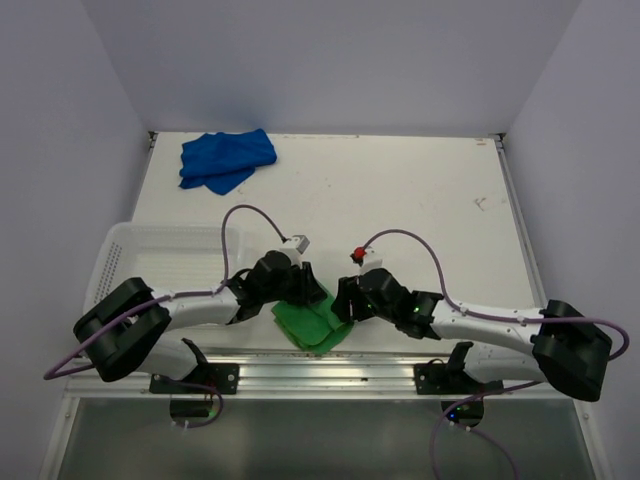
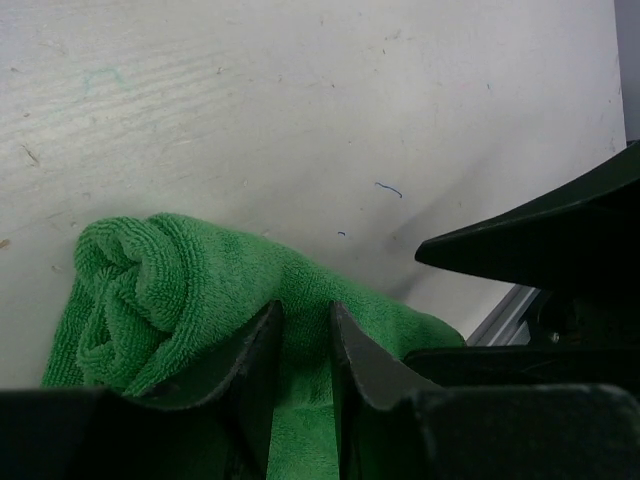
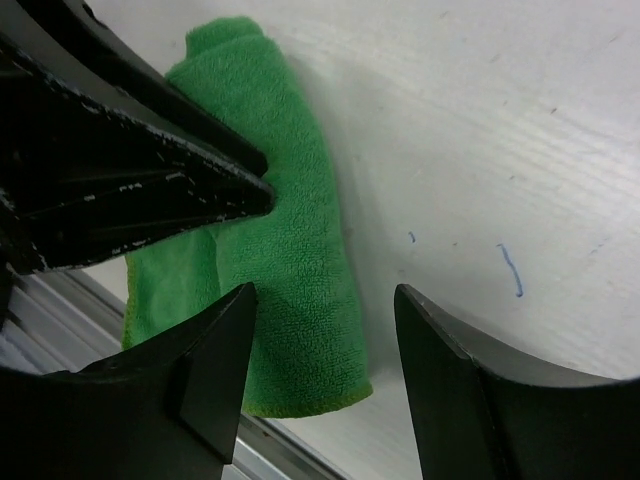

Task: Roll the towels
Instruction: Roll the towel

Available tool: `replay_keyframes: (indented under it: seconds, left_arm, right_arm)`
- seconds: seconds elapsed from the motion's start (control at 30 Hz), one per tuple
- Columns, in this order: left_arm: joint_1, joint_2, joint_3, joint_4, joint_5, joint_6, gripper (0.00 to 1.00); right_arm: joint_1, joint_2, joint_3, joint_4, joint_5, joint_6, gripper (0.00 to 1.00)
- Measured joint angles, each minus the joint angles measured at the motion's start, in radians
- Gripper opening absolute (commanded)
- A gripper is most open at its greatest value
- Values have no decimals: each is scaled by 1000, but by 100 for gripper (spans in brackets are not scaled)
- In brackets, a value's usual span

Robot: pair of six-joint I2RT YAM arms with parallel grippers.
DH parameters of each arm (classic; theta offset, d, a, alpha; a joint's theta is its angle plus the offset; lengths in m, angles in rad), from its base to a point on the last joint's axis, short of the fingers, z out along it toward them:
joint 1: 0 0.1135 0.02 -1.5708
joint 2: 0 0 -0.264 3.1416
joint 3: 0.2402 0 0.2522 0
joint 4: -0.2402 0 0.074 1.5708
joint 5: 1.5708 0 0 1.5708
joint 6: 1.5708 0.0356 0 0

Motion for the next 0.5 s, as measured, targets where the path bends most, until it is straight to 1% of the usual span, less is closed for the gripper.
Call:
replay_keyframes:
  seconds: [0.23,0.4,0.5]
  left_arm:
    - [0,-11,-9,0,-1,-1,30]
    - [0,-27,-21,-2,-7,-2,30]
    - [0,-32,-26,-2,-8,-4,30]
  right_arm:
    - [-2,89,-24,99,-118,47,62]
    - [-5,127,-32,145,-152,58,61]
    - [-5,139,-40,164,-158,59,59]
